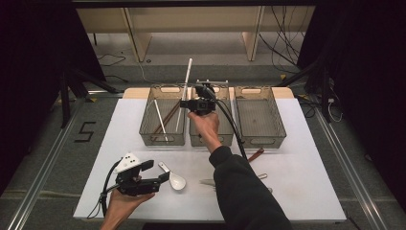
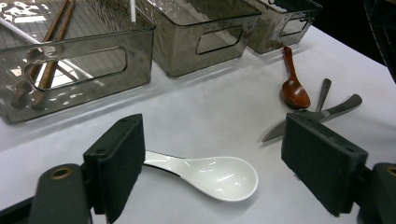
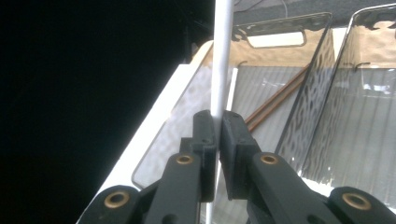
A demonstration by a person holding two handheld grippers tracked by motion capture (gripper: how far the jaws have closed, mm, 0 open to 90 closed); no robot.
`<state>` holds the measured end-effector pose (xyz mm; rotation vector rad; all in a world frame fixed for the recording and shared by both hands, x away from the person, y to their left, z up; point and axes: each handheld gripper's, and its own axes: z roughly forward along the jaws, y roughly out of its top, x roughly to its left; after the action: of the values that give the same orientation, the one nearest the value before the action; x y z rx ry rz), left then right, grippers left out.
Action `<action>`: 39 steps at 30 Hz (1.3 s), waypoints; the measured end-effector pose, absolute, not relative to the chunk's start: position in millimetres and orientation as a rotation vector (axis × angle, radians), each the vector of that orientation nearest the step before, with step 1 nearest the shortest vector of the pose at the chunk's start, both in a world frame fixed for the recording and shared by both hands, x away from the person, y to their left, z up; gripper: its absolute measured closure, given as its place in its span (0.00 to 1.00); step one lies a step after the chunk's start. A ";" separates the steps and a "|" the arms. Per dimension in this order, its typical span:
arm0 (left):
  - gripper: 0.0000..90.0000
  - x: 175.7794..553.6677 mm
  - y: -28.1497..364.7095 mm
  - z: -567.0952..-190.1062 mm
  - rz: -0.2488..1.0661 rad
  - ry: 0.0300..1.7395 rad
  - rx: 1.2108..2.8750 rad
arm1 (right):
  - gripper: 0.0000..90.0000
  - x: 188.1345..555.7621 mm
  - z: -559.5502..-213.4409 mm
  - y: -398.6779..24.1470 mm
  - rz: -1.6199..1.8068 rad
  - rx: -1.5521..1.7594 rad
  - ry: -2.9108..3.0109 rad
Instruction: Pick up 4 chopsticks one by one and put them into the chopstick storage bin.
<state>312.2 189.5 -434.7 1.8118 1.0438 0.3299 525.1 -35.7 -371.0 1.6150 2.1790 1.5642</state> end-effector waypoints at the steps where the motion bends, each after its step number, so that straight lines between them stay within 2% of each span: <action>1: 0.24 312.2 189.3 -434.9 0.329 1.045 1.809 | 0.95 525.9 -371.4 -35.1 1.550 1.614 2.181; 39: 0.24 312.3 189.6 -434.9 0.328 1.045 1.801 | 0.95 533.0 -400.7 -14.5 1.413 1.619 2.277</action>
<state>312.3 189.6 -434.9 1.8013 1.0454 0.3281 533.0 -14.5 -400.7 1.6187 2.2770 1.4126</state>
